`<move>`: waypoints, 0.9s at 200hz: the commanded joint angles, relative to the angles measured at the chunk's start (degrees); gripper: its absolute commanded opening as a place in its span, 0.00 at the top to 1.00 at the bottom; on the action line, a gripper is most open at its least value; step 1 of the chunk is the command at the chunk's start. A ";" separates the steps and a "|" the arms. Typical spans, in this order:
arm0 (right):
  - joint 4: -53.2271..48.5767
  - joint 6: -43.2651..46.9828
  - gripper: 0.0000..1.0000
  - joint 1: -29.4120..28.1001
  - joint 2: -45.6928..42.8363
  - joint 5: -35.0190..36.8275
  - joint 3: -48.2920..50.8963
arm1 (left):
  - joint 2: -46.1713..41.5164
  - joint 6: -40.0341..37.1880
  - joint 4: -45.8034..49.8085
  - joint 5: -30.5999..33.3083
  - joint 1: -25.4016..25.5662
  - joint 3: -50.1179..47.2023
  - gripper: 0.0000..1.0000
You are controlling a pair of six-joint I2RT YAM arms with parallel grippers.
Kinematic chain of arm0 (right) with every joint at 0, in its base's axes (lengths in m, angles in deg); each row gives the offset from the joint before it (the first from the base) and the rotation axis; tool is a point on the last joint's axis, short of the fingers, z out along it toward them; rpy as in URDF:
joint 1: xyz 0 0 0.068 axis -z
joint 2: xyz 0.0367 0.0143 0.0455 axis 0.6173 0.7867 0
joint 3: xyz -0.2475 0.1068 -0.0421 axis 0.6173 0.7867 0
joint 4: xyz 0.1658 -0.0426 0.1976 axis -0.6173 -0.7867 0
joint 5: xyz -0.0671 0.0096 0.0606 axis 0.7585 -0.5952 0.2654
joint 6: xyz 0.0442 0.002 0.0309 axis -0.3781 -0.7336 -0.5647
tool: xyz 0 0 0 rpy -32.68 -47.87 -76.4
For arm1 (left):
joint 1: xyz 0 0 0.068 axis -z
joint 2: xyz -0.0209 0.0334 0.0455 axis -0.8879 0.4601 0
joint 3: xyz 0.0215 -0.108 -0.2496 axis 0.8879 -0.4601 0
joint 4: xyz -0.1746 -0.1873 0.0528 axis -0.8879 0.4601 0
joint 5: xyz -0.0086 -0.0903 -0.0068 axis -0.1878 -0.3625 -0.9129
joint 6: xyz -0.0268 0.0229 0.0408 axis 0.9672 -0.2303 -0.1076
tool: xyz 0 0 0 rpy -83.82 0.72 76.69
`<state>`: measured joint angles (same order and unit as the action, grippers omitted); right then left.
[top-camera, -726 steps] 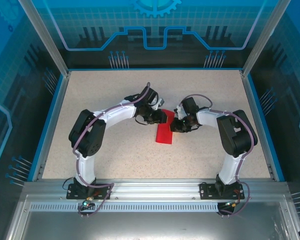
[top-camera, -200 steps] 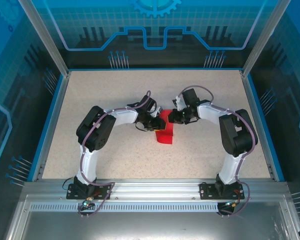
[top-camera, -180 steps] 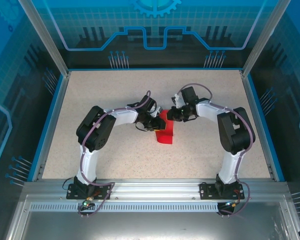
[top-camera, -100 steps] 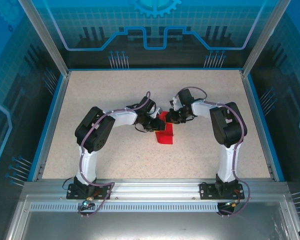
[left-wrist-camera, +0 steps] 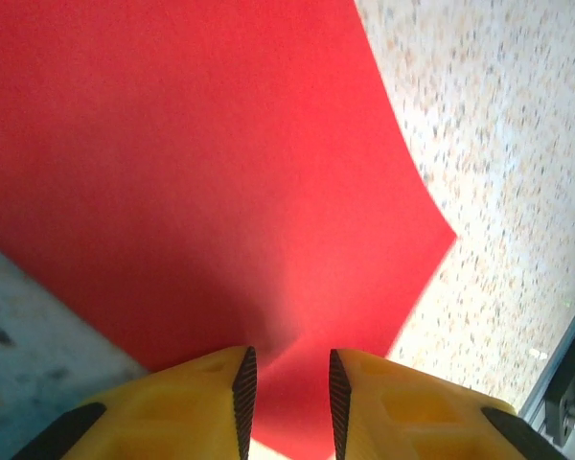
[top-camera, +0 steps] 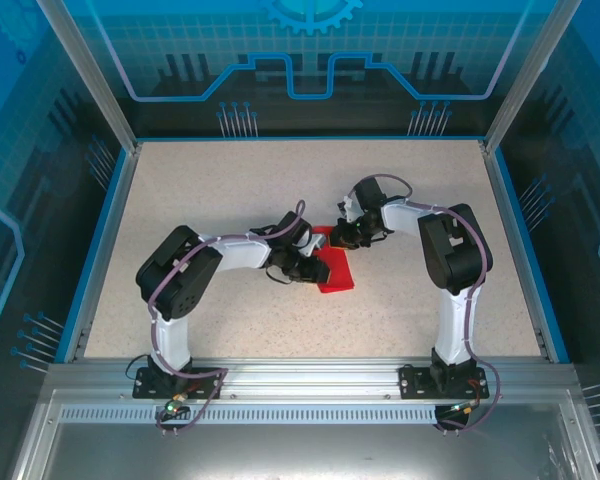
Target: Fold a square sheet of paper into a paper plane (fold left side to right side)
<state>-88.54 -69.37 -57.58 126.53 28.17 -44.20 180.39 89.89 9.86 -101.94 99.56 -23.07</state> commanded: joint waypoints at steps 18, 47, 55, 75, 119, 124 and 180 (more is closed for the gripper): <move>-2.19 -0.26 0.88 0.37 2.54 4.79 0.06 | -4.28 1.36 1.97 -2.27 2.43 -4.58 0.70; -2.15 -0.26 0.88 0.33 2.46 4.71 0.20 | -6.16 2.00 1.27 -2.75 2.51 -5.67 0.69; -2.12 -0.23 0.88 0.32 2.46 4.65 0.25 | -6.59 2.17 0.98 -2.83 2.52 -5.69 0.70; -2.06 -0.33 0.88 0.31 2.29 4.54 0.46 | -8.01 2.70 -0.14 -3.53 2.50 -5.87 0.69; -1.35 -0.48 0.88 0.14 1.59 3.87 1.16 | -11.29 3.31 -0.54 -2.85 1.08 -4.48 0.66; -1.14 -0.48 0.88 0.14 1.42 3.71 1.27 | -10.88 3.38 -0.50 -2.78 0.68 -3.94 0.66; -1.11 -0.69 0.88 -0.05 0.41 3.57 1.98 | -0.81 1.36 2.10 -2.48 0.23 3.66 0.67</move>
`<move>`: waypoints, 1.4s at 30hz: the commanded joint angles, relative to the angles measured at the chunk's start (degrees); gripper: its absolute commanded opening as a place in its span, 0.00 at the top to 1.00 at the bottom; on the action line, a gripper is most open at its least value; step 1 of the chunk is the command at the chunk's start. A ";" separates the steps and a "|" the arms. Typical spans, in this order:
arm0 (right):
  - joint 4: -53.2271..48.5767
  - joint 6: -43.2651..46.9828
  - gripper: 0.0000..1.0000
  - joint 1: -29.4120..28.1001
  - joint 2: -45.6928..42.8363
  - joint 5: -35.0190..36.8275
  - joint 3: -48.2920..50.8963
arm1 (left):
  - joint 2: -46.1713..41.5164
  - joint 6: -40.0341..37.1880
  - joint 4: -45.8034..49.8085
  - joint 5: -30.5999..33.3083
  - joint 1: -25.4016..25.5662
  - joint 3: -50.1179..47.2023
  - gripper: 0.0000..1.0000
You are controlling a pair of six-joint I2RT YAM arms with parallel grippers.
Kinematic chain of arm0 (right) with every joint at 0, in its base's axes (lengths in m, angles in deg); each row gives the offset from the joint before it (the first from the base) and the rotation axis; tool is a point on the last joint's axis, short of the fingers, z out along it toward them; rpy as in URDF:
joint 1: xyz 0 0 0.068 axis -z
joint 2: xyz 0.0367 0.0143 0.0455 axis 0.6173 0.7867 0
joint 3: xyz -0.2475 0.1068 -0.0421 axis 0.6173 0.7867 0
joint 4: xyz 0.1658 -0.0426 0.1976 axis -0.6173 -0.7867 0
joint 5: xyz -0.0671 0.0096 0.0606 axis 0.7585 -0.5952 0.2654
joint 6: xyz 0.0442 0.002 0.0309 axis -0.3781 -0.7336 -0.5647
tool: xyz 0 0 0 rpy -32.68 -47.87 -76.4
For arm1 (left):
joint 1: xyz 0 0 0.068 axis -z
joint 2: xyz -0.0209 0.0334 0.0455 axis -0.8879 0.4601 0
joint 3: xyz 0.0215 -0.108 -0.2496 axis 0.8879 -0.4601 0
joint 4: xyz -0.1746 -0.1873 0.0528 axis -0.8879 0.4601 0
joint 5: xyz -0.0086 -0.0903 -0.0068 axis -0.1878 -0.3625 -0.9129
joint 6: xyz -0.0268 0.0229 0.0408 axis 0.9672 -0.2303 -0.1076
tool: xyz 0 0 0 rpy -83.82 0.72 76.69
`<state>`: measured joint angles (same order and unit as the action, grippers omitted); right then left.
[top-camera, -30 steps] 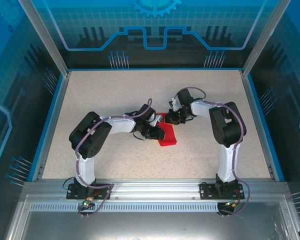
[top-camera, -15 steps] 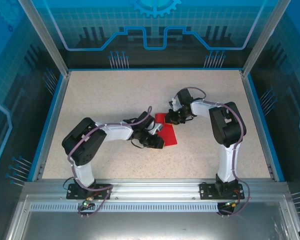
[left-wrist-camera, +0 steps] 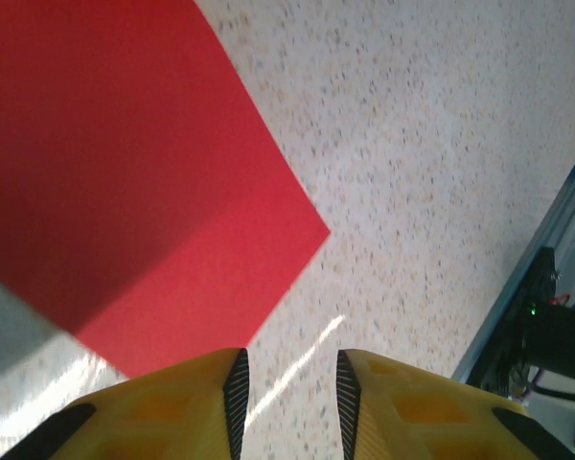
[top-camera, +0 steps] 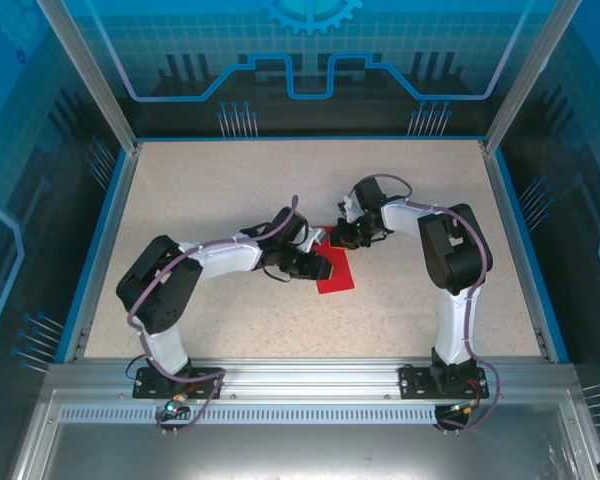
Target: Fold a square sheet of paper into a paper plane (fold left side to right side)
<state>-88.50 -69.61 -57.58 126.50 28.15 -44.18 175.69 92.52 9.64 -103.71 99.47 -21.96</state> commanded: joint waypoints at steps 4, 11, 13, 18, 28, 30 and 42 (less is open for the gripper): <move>-1.13 -0.47 0.88 -0.05 0.03 3.67 2.06 | 5.70 -1.39 2.23 -0.23 0.91 2.45 0.68; -1.52 -0.47 0.88 -0.03 0.03 3.93 1.80 | 5.67 -1.67 2.58 0.17 2.64 -0.56 0.68; -1.60 -0.53 0.88 -0.05 0.02 3.86 1.80 | 4.89 -1.47 2.46 0.40 2.84 -2.33 0.68; -1.70 -0.41 0.88 0.00 0.20 4.03 1.71 | 2.15 -0.43 0.60 0.27 3.26 -6.95 0.68; -1.14 -0.80 0.88 -0.14 -0.67 3.70 2.33 | -6.49 0.07 0.08 -1.63 0.38 -7.62 0.68; -0.88 -0.94 0.87 -0.21 -0.81 3.42 2.44 | -5.55 0.19 0.59 -1.38 -1.09 -5.73 0.67; -0.02 -1.04 0.87 -0.48 -2.18 2.61 3.03 | 8.72 0.55 1.52 0.07 -2.67 6.40 0.67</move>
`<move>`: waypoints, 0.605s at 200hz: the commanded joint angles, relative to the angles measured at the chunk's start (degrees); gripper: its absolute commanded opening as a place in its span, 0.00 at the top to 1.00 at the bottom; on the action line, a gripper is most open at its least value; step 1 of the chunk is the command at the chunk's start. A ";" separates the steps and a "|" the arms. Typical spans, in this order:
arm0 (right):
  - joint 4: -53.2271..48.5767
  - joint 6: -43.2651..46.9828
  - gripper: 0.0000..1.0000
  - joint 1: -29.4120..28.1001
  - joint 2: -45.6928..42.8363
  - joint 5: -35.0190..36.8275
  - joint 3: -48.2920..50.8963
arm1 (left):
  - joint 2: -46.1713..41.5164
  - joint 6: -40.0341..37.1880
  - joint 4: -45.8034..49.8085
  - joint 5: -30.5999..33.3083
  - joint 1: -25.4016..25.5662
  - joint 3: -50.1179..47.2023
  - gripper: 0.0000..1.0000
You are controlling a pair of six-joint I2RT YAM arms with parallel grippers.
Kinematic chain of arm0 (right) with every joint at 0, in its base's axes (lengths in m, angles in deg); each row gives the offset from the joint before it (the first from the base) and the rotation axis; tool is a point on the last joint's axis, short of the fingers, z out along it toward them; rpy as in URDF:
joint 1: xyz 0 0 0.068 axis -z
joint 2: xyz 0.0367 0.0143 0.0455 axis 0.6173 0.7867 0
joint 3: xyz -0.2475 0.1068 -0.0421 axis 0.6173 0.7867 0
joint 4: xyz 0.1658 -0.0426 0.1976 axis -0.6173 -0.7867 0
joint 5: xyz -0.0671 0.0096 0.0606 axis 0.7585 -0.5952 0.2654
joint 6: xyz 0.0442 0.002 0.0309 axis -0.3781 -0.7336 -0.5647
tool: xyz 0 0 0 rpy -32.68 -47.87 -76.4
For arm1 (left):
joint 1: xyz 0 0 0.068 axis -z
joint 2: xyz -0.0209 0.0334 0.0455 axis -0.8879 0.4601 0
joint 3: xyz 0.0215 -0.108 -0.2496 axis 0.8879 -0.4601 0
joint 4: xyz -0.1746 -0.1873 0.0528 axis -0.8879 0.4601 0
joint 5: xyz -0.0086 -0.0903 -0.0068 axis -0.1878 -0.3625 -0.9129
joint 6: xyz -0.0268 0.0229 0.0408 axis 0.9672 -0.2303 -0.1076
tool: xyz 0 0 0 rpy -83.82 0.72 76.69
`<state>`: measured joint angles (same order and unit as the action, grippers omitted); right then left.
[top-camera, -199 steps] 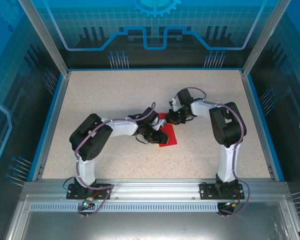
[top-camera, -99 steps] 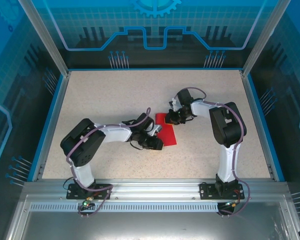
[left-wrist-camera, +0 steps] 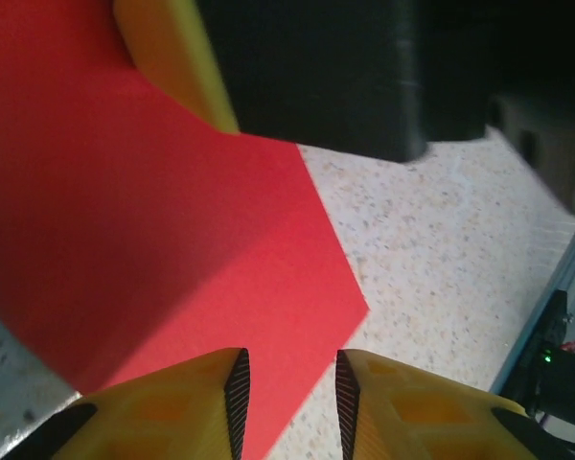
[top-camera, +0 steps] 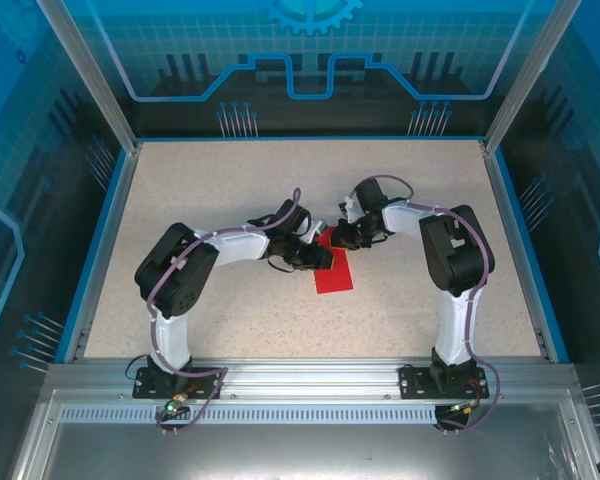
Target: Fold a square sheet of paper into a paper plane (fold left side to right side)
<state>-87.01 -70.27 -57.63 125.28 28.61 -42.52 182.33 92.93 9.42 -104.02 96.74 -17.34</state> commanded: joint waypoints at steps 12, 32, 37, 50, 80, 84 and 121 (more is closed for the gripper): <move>-0.68 -0.60 0.87 -0.49 -1.56 1.71 1.50 | 3.10 0.29 1.82 1.06 0.21 1.94 0.67; 0.77 -0.79 0.86 -0.36 -3.02 0.64 1.55 | 3.94 -0.05 2.97 2.62 0.58 1.69 0.67; 1.04 -0.87 0.86 -0.36 -3.43 0.30 1.46 | 4.12 -0.13 3.17 3.02 0.72 1.53 0.67; 1.42 -0.89 0.81 -0.36 -4.94 0.03 1.20 | 4.48 0.20 3.46 3.85 0.89 0.69 0.67; 1.45 -0.52 0.65 -0.19 -10.78 2.23 3.27 | 4.33 1.69 1.59 4.57 1.04 -2.25 0.68; 1.43 -0.43 0.64 -0.18 -11.59 2.61 3.62 | 4.23 1.92 1.29 4.59 1.03 -2.62 0.68; -0.47 0.30 0.69 -0.25 -19.99 4.43 12.06 | 3.88 2.38 1.08 5.00 1.12 -3.33 0.68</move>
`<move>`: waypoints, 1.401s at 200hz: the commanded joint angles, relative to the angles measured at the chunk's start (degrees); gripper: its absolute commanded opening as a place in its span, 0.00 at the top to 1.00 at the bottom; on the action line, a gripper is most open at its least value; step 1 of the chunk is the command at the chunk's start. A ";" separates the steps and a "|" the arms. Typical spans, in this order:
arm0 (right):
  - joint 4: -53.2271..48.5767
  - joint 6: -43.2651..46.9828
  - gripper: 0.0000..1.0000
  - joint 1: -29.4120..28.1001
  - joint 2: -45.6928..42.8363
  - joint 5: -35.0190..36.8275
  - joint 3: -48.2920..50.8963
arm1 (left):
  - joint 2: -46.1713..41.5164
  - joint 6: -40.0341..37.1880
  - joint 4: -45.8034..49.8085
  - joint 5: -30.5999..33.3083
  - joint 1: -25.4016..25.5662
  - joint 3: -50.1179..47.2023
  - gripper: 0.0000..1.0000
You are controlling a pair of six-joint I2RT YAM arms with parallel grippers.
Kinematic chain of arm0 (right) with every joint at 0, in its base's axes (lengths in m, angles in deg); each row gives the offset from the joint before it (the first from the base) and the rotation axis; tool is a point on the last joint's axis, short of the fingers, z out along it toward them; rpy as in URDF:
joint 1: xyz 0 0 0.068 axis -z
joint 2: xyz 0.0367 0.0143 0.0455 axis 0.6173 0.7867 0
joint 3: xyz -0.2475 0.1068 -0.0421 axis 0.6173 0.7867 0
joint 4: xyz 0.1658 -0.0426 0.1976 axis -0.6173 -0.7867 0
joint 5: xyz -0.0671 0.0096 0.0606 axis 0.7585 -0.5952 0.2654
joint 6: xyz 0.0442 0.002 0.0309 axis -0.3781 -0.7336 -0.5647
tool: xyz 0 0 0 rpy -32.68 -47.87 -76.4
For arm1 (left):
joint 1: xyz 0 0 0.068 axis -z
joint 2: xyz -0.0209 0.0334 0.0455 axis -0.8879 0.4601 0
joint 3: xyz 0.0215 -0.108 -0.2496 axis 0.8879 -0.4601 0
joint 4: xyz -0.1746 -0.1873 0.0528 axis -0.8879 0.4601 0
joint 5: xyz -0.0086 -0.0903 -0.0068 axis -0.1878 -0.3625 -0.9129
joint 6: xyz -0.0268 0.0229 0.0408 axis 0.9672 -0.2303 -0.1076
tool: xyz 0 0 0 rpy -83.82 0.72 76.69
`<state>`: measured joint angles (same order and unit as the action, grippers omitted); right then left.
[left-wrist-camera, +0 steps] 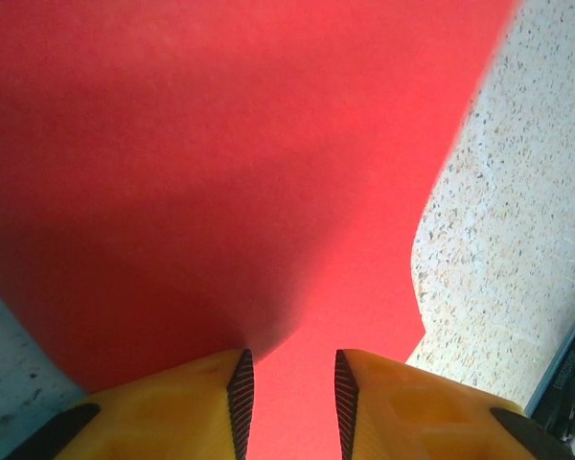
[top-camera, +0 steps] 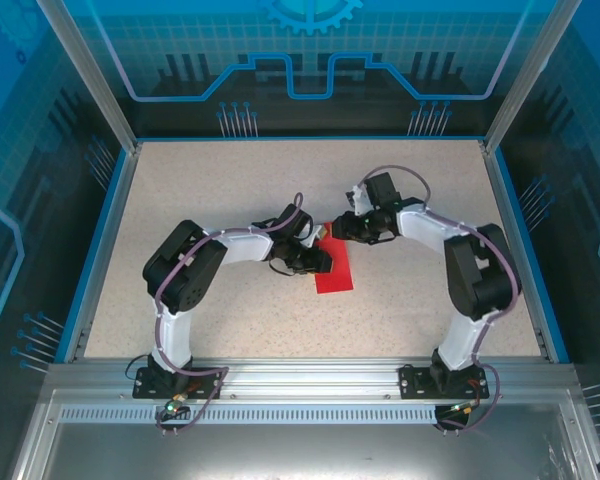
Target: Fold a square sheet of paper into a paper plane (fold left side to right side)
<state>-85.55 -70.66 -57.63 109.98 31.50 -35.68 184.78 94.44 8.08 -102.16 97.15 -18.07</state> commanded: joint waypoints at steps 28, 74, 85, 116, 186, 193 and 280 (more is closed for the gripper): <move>-2.18 0.91 0.85 -1.42 -8.14 -0.54 11.34 | 1.25 0.81 2.79 3.28 0.83 -2.27 0.68; -2.15 0.77 0.90 -4.20 -3.68 -1.10 13.51 | 0.56 0.80 3.24 3.44 0.88 -1.75 0.68; -2.32 0.72 0.91 -4.39 -2.32 -0.54 13.60 | 0.33 0.57 3.60 3.37 0.89 -1.28 0.68; -3.68 1.05 0.91 -4.55 -0.32 1.77 13.60 | -0.24 -0.04 5.13 3.29 0.76 1.27 0.67; -5.88 1.90 0.91 -4.97 1.28 5.32 16.02 | 2.01 -1.16 7.63 3.24 -1.85 8.43 0.65; -5.97 1.95 0.91 -5.10 1.41 5.51 16.06 | 2.22 -1.22 7.89 3.41 -1.98 9.03 0.65; -7.45 2.34 0.91 -5.27 1.73 8.05 16.15 | 6.03 -1.21 8.00 4.67 -2.64 11.06 0.65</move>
<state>-87.27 -69.50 -61.52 109.28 33.11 -22.21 189.11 94.24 14.60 -98.95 95.07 -7.75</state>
